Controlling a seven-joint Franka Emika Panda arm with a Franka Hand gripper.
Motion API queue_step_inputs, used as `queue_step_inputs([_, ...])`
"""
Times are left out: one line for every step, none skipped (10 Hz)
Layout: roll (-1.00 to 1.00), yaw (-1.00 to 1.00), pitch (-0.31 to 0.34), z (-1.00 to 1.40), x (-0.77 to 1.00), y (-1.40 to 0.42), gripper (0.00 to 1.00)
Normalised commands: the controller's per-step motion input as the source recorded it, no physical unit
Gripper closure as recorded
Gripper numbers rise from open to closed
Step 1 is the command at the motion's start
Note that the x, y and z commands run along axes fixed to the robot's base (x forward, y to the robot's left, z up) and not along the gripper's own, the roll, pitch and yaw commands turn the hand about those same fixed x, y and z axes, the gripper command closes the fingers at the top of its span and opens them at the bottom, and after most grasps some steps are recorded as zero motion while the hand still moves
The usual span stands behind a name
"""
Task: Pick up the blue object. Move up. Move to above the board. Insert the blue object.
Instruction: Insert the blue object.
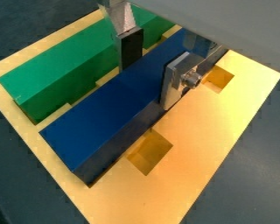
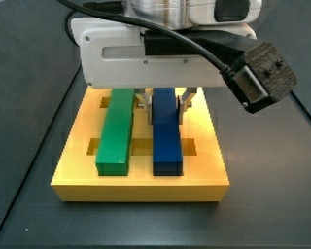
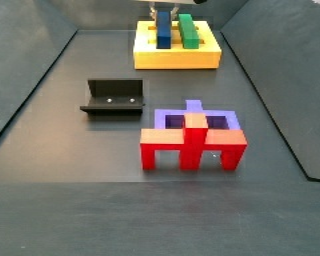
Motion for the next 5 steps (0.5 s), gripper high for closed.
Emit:
queue_step_inputs([0.17, 0.0, 0.011, -0.15, -0.01, -0.01, 1.0])
queue_step_inputs([0.13, 0.02, 0.001, -0.19, 0.0, -0.02, 1.0])
queue_step_inputs([0.11, 0.0, 0.0, -0.32, 0.0, 0.0, 1.0])
queue_step_inputs([0.01, 0.0, 0.0, 0.0, 0.0, 0.0, 1.0])
queue_step_inputs([0.0, 0.0, 0.0, 0.0, 0.0, 0.0, 1.0])
